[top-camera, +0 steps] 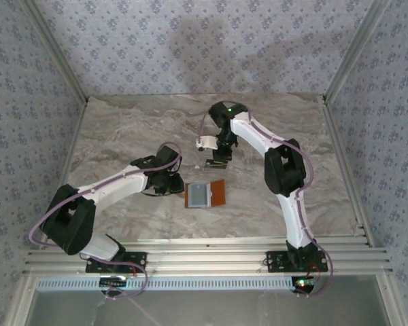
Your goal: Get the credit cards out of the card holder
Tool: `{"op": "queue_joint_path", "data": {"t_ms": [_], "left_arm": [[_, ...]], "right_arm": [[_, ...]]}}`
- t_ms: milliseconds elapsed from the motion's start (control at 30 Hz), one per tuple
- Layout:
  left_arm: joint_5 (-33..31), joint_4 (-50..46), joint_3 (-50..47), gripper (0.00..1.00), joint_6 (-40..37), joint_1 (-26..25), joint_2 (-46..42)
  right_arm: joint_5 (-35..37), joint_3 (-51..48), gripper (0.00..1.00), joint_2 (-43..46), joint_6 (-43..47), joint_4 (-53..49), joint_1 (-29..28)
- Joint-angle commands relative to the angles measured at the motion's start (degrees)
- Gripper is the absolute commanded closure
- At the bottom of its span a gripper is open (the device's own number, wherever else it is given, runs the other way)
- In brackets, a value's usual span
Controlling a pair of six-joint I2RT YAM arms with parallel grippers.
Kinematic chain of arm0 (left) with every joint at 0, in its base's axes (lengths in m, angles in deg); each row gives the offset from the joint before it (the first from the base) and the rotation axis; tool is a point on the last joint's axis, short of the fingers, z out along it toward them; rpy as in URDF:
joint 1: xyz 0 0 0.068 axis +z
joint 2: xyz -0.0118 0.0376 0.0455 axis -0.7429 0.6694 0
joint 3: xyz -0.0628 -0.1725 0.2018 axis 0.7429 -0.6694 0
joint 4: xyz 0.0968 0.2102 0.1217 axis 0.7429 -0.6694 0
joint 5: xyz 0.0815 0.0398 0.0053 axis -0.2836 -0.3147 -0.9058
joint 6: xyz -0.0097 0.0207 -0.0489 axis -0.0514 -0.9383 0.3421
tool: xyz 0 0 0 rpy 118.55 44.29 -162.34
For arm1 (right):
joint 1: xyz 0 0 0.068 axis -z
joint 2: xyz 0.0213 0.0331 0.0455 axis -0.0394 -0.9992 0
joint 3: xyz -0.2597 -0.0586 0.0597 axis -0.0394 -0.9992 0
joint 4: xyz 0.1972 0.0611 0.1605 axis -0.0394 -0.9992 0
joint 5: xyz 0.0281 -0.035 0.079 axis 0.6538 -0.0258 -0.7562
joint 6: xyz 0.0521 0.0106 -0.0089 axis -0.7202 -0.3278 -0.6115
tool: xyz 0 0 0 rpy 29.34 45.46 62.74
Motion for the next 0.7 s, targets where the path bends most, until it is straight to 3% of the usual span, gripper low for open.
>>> {"op": "queue_joint_path", "data": {"t_ms": [0, 100, 233, 667], "left_arm": [[-0.9, -0.4, -0.2, 0.74, 0.5, 0.4, -1.3], [-0.7, 0.1, -0.2, 0.74, 0.6, 0.4, -0.8], [-0.4, 0.2, 0.3, 0.74, 0.5, 0.4, -0.1], [-0.4, 0.4, 0.1, 0.74, 0.5, 0.4, -0.5]], "right_arm": [[1.7, 2.8, 0.82, -0.7, 7.3, -5.0, -0.2], [3.2, 3.2, 0.71, 0.2, 6.9, -2.6, 0.0], [6.8, 1.2, 0.66, 2.3, 5.6, 3.7, 0.1], [10.5, -5.5, 0.64, 8.9, 2.6, 15.8, -0.5]]}}
